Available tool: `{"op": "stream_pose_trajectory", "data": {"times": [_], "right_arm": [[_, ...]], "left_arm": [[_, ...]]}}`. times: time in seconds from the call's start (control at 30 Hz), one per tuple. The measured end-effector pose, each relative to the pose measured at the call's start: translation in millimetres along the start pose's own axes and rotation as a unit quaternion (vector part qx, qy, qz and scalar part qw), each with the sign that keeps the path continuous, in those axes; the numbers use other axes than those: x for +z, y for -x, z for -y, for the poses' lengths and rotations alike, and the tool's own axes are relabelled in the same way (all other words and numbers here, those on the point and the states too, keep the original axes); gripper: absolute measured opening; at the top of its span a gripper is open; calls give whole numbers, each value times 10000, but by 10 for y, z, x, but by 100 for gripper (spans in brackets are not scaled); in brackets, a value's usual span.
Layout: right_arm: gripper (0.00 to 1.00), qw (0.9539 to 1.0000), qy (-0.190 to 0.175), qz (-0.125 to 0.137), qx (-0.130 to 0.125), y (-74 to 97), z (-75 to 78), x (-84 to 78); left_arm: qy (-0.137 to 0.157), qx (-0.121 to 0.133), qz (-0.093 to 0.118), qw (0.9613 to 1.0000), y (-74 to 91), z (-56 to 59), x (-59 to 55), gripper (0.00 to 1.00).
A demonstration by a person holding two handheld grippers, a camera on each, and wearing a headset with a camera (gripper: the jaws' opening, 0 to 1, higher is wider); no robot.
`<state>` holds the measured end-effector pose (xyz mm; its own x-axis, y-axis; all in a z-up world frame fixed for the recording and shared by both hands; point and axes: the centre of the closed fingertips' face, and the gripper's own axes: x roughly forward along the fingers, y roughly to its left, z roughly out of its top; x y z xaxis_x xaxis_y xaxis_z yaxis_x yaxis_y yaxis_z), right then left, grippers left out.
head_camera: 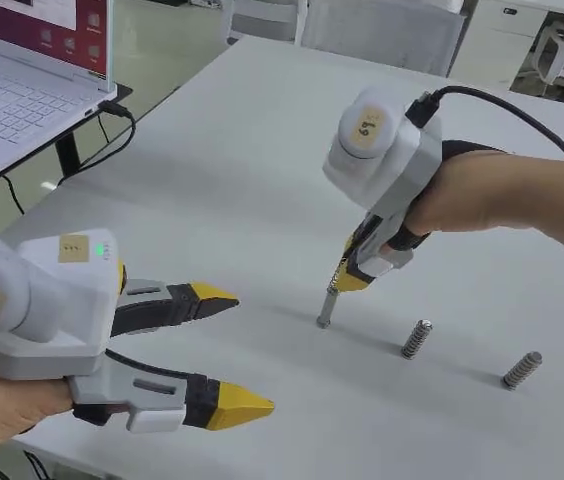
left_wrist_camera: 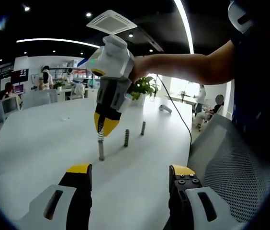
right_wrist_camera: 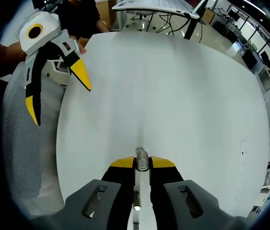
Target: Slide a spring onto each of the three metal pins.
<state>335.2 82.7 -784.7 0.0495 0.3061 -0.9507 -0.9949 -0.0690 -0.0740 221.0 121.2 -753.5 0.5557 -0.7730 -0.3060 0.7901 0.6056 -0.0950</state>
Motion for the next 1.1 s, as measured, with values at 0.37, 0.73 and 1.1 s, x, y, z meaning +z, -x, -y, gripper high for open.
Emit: {"op": "stream_pose_trajectory", "data": {"times": [0.37,0.73,1.1], "right_arm": [[8,10000,11,-87,46,-163,-29,-23],[8,9998,-22,-134,123,-311,-140,-46],[8,9997,-41,-198,159,-433,-216,-82]], "left_arm": [[27,19,-18,10000,13,-11,-25,60],[35,15,-39,10000,9,-6,-37,60],[27,14,-48,10000,20,-5,-39,59]]}}
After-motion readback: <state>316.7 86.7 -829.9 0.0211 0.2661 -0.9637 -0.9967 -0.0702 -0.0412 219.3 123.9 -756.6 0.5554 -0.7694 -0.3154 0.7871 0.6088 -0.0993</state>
